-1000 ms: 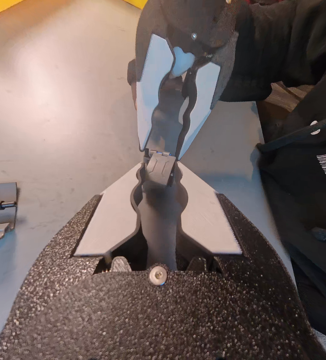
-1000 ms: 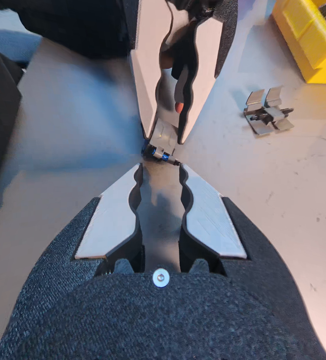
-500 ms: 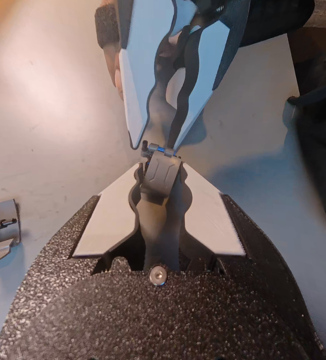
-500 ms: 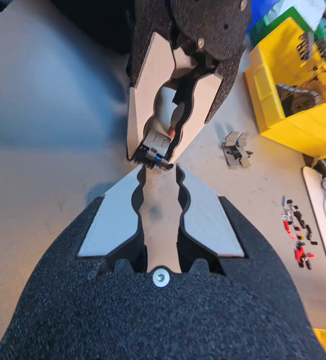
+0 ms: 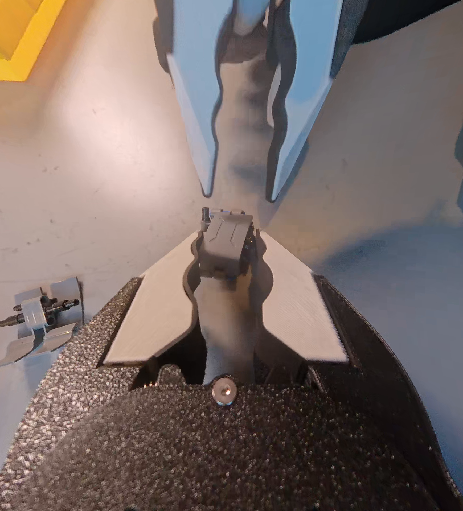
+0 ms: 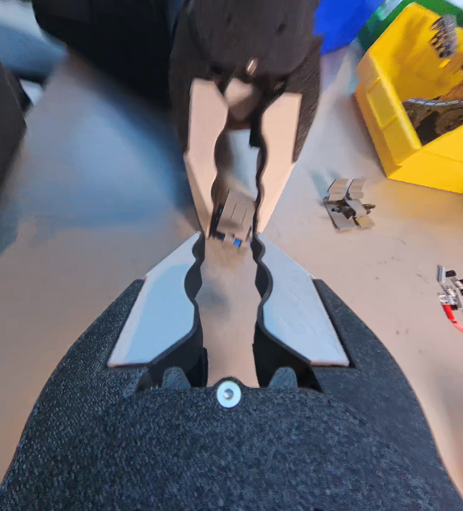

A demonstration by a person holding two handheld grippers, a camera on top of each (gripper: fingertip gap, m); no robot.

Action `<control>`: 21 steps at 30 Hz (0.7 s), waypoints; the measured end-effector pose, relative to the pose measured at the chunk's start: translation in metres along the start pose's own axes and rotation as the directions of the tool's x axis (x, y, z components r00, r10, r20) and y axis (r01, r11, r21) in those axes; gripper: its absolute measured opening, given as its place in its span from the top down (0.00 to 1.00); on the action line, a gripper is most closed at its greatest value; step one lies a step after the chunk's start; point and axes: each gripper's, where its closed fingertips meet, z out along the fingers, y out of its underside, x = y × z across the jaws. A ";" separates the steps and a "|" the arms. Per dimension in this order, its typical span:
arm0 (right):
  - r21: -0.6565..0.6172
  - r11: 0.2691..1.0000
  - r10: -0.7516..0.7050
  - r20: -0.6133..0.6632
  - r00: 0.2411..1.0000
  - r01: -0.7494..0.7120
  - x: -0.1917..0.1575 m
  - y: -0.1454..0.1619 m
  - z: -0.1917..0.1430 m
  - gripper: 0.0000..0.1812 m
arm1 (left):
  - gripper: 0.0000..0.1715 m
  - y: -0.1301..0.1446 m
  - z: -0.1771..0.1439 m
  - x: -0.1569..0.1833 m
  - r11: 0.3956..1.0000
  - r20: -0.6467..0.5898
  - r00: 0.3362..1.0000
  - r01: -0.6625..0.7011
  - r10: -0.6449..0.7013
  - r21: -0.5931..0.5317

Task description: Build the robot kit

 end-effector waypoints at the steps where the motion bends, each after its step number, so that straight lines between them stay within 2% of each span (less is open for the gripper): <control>1: 0.047 0.997 0.068 0.000 0.998 -0.068 0.004 -0.010 -0.002 0.80 | 0.79 -0.002 0.001 0.000 1.000 0.005 1.000 -0.006 0.006 0.002; 3: 0.064 0.983 0.174 -0.003 0.985 -0.174 0.010 -0.018 0.003 0.80 | 0.80 -0.004 0.002 -0.002 1.000 0.029 0.999 -0.021 0.021 -0.006; 5: 0.004 0.983 0.184 -0.014 0.983 -0.184 0.008 -0.010 0.014 0.81 | 0.80 -0.006 0.003 -0.003 0.999 0.046 0.998 -0.033 0.033 -0.011; 8: 0.002 0.987 0.158 -0.023 0.987 -0.158 0.006 -0.006 0.017 0.93 | 0.79 -0.001 0.002 -0.004 1.000 0.044 0.999 -0.012 0.012 -0.002; 10: -0.001 0.986 0.167 -0.016 0.986 -0.167 0.007 -0.004 0.016 0.92 | 0.79 0.000 0.000 -0.004 1.000 0.031 0.999 0.012 -0.013 0.020; 15: -0.005 0.980 0.201 -0.025 0.979 -0.201 0.013 -0.002 0.015 0.83 | 0.79 0.001 -0.002 -0.006 0.999 0.025 0.999 0.023 -0.024 0.032; 17: -0.051 0.983 0.178 -0.023 0.984 -0.179 0.011 0.006 0.021 0.84 | 0.80 0.000 0.000 -0.005 0.999 0.022 1.000 0.010 -0.011 0.032; 19: -0.037 0.986 0.165 -0.009 0.986 -0.165 0.009 0.004 0.021 0.86 | 0.77 0.003 0.001 -0.006 1.000 0.029 1.000 0.007 -0.007 0.023; 21: -0.019 0.996 0.092 -0.021 0.996 -0.093 0.010 0.002 0.016 0.86 | 0.72 0.004 -0.002 -0.011 0.999 0.051 0.998 0.027 -0.029 0.035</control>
